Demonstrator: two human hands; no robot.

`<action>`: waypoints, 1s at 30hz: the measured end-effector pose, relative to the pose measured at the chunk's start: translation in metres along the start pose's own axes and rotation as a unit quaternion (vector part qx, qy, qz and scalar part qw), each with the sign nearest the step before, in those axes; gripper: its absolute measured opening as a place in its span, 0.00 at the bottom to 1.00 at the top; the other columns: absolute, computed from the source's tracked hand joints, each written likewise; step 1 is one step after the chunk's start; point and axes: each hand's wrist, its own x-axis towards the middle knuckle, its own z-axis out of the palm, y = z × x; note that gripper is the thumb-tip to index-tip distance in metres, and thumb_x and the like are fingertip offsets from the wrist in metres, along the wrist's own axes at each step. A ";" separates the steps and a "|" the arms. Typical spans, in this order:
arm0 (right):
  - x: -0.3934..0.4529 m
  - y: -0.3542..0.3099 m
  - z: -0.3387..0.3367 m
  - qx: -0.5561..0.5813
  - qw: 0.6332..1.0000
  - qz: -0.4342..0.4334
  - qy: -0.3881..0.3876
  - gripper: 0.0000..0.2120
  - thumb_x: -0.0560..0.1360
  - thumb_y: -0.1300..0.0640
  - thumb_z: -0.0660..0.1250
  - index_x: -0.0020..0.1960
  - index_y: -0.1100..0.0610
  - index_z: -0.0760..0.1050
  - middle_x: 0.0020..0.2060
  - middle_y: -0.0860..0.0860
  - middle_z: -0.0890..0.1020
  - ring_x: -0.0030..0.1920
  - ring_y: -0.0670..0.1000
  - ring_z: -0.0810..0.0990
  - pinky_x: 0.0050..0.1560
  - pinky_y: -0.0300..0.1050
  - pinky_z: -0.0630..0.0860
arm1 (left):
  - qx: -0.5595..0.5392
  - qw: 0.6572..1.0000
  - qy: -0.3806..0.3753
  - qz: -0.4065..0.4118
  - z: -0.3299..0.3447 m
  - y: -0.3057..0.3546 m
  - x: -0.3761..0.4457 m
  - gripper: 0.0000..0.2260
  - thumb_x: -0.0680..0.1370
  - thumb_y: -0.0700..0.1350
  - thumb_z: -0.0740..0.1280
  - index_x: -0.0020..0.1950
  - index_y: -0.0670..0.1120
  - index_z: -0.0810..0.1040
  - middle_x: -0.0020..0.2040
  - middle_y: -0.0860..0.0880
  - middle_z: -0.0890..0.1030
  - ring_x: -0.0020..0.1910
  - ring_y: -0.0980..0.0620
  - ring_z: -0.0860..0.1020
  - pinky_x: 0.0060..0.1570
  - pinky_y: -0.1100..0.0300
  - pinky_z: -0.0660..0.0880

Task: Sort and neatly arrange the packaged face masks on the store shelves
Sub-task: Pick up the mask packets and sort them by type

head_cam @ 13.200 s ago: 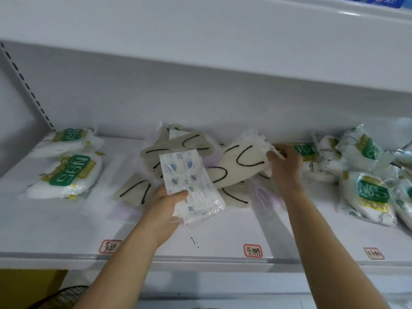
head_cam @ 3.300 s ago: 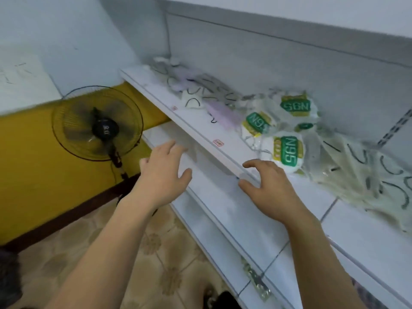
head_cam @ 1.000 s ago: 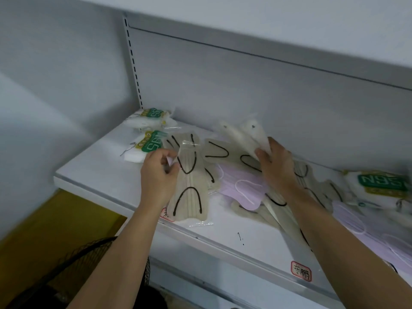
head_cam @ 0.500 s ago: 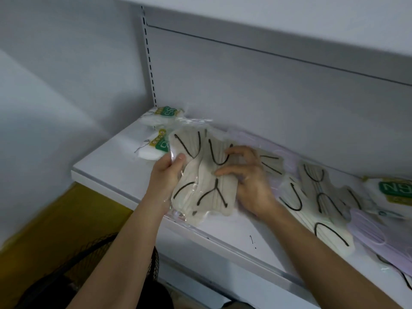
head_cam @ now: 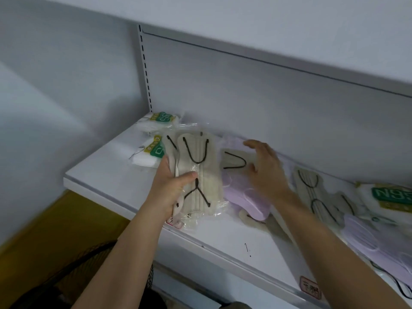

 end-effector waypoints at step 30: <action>-0.083 0.005 -0.062 0.515 0.781 0.315 0.161 0.20 0.71 0.66 0.78 0.59 0.55 0.77 0.49 0.54 0.87 0.48 0.55 0.88 0.49 0.56 0.84 | 0.118 0.988 -0.077 0.061 0.130 -0.008 -0.016 0.17 0.75 0.35 0.72 0.60 0.50 0.79 0.43 0.48 0.87 0.38 0.51 0.83 0.37 0.56 0.80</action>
